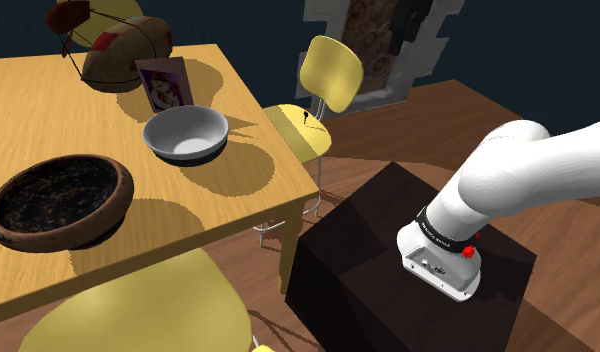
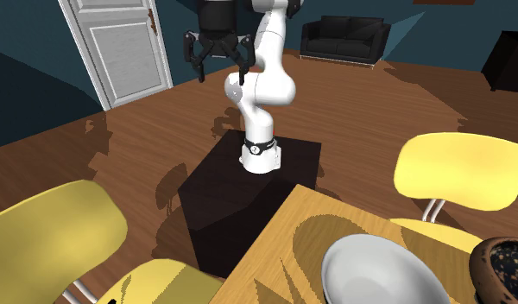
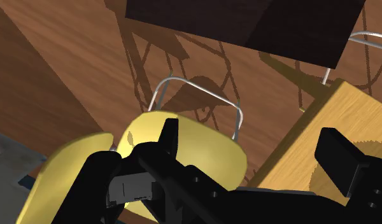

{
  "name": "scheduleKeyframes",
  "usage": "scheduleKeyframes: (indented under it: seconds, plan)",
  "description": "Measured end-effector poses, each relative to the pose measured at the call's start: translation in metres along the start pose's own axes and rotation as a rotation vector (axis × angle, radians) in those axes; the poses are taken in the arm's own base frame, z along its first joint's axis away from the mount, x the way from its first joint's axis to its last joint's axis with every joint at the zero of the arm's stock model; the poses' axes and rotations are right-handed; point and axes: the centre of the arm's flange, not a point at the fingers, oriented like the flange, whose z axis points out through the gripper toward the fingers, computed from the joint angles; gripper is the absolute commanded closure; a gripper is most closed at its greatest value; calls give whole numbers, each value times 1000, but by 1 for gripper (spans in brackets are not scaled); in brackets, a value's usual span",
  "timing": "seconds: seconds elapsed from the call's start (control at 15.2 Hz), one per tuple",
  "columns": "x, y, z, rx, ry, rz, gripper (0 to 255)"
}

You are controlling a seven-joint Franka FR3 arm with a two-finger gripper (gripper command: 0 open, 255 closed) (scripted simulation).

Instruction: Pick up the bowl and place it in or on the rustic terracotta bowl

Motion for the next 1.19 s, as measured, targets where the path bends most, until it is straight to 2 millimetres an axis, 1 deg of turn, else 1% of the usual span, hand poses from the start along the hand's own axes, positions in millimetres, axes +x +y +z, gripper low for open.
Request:
scheduleKeyframes:
  seconds: [0.07,0.2,0.46,0.73,0.79,1.06,1.12,1.19]
  plan:
    - [0,0,0,0,0,0,0]
    - [9,-7,9,12,1,6,0]
    - [47,-24,32,51,7,25,0]
    - [79,-51,54,92,13,46,0]
    - [86,-56,64,102,14,51,0]
    - [129,-76,85,144,21,73,0]
    - [137,-83,94,154,22,78,0]
    - [145,-88,96,164,24,83,0]
